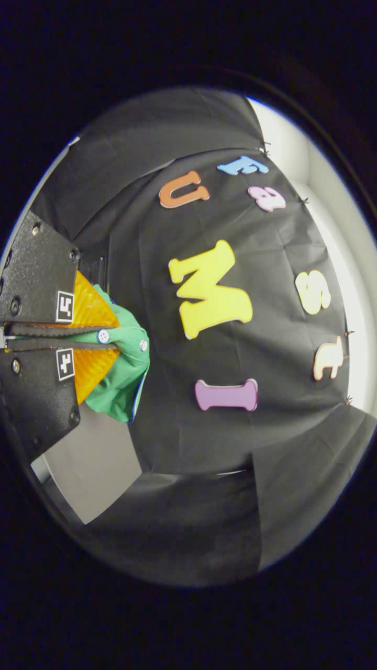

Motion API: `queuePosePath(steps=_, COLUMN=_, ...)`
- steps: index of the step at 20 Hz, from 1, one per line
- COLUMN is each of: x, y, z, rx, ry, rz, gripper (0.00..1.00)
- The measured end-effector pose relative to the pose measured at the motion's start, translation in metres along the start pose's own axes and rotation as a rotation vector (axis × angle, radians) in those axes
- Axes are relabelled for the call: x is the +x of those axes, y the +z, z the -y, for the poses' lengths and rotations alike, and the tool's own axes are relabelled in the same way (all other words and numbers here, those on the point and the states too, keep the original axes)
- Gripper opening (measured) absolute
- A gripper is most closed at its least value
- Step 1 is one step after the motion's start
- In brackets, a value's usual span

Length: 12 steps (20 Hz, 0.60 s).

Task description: Put the clothes into the washing machine and then close the washing machine lid.

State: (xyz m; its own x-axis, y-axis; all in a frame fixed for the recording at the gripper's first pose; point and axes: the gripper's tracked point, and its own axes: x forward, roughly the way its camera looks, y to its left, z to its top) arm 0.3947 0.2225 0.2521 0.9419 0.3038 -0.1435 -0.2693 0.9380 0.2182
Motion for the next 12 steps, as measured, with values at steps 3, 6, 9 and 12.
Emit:
queuePosePath(steps=3, x=-0.01, y=0.017, z=-0.044, rx=-0.037, ry=0.042, rz=0.04, gripper=0.05)
queuePosePath(steps=6, x=-0.016, y=0.027, z=-0.088, rx=-0.052, ry=0.087, rz=0.067, gripper=0.05)
queuePosePath(steps=9, x=-0.014, y=0.028, z=-0.13, rx=-0.061, ry=0.134, rz=0.075, gripper=0.05)
queuePosePath(steps=12, x=-0.002, y=0.016, z=-0.165, rx=-0.074, ry=0.171, rz=0.06, gripper=0.05)
